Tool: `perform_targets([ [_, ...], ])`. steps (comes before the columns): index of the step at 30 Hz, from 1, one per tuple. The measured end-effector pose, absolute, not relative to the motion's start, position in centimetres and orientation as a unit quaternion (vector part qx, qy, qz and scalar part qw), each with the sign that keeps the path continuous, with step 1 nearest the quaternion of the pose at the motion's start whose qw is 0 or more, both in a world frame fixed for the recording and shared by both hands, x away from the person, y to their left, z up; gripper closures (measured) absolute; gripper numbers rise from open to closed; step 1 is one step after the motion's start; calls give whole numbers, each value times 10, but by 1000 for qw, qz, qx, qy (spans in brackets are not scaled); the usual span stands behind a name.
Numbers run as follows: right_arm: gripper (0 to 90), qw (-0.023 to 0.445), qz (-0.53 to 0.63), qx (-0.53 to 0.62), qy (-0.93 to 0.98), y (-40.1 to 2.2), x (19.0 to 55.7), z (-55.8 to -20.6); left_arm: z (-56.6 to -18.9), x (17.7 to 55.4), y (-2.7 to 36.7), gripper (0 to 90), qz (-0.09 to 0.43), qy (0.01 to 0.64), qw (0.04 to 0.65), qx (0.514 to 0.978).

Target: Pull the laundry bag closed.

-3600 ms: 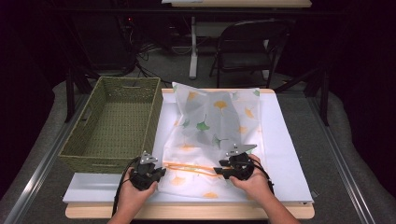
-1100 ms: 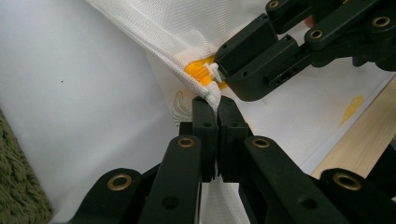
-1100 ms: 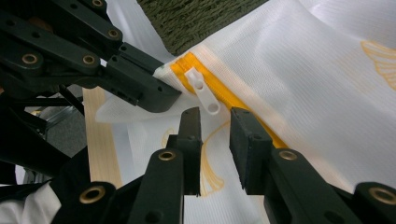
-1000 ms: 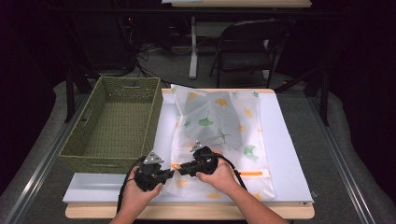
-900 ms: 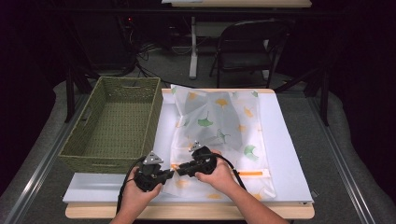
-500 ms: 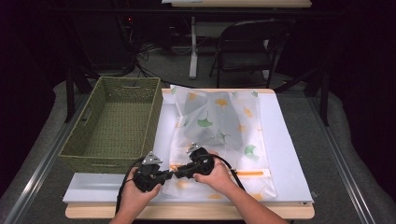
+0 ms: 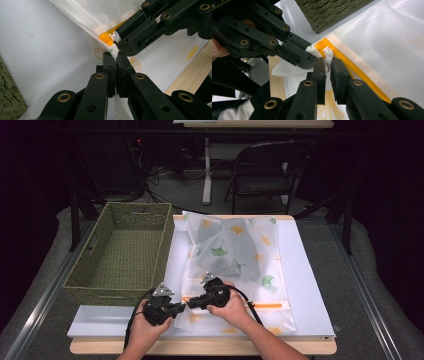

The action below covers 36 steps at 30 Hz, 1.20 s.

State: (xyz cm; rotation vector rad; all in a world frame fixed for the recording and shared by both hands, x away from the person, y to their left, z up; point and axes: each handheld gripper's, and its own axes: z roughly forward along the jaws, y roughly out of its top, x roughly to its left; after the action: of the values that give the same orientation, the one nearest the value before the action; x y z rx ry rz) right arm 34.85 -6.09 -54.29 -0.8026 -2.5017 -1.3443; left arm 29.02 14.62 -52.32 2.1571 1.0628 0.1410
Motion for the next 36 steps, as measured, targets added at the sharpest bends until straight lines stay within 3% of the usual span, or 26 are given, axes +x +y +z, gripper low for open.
perform_targets([
  [22, 898, 89, -454, -272, -844, -64, 348, -539, -524, 290, 146, 876, 59, 412, 360, 835],
  [32, 900, 79, -442, -269, -852, -61, 346, -542, -522, 290, 146, 745, 62, 412, 367, 832],
  [36, 900, 78, -436, -270, -855, -61, 345, -542, -521, 290, 146, 803, 69, 416, 364, 830],
])
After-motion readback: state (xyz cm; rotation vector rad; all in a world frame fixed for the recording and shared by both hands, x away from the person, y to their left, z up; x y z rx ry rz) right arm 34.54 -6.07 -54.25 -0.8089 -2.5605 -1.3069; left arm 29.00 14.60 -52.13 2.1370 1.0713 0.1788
